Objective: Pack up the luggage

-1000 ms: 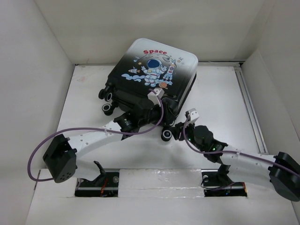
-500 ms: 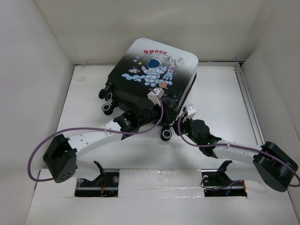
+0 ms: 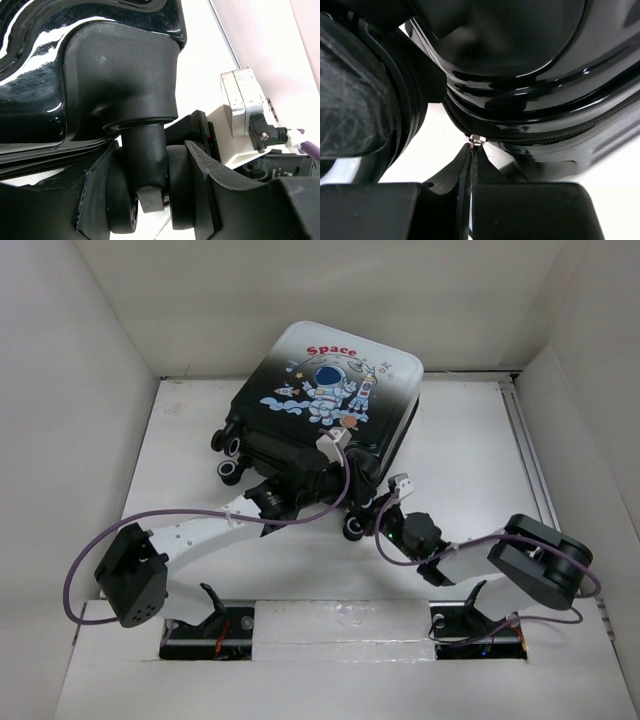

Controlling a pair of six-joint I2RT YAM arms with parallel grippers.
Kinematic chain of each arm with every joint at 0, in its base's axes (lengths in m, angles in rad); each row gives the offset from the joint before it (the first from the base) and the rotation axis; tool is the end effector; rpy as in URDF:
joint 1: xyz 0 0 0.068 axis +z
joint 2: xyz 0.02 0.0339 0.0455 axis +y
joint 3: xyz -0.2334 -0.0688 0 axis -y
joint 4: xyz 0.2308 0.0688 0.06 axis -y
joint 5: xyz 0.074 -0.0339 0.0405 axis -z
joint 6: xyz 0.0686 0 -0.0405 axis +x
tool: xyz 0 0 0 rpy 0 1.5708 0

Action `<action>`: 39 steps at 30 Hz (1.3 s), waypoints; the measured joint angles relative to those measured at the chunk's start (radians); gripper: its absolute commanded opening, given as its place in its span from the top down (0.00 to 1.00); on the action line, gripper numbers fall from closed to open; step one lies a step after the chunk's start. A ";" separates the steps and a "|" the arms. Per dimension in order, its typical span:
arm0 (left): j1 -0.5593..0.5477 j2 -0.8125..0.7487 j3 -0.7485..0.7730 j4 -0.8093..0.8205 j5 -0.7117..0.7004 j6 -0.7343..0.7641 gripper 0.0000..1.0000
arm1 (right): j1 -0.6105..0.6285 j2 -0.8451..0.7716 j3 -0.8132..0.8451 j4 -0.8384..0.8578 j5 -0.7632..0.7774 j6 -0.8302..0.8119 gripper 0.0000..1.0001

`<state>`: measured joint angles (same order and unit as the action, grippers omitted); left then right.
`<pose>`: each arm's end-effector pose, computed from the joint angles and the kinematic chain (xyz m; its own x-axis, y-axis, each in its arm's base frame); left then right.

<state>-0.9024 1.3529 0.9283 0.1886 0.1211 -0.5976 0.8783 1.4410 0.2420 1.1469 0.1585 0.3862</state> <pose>0.2059 -0.2741 0.2677 -0.5991 -0.1426 -0.7879 0.6227 0.5356 -0.5704 0.1814 0.2017 0.1443 -0.2792 0.2460 -0.9282 -0.5983 0.7115 0.3685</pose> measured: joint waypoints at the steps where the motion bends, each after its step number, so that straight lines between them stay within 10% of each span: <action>1: 0.001 0.000 0.000 -0.003 0.001 0.000 1.00 | 0.008 0.020 0.000 0.027 0.010 0.011 1.00; 15: 0.039 0.013 0.004 0.023 -0.054 0.012 1.00 | 0.072 0.374 0.147 0.330 0.241 0.211 1.00; 20: 0.043 0.016 0.004 0.058 -0.071 -0.022 1.00 | 0.088 0.417 0.209 0.317 0.315 0.253 0.77; 28: 0.039 0.077 0.004 0.143 -0.033 -0.077 1.00 | 0.154 0.440 0.215 0.251 0.323 0.304 0.76; 33: 0.039 0.130 0.023 0.182 -0.003 -0.115 1.00 | 0.156 0.427 0.179 0.253 0.354 0.331 0.55; 39: 0.008 0.166 0.108 0.163 0.004 -0.084 0.00 | 0.224 0.362 0.090 0.228 0.257 0.256 0.38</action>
<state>-0.8948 1.5192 1.0363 0.3511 0.1253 -0.6815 1.1027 1.8030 0.3317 1.3750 0.4152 0.6422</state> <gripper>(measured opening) 0.826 0.587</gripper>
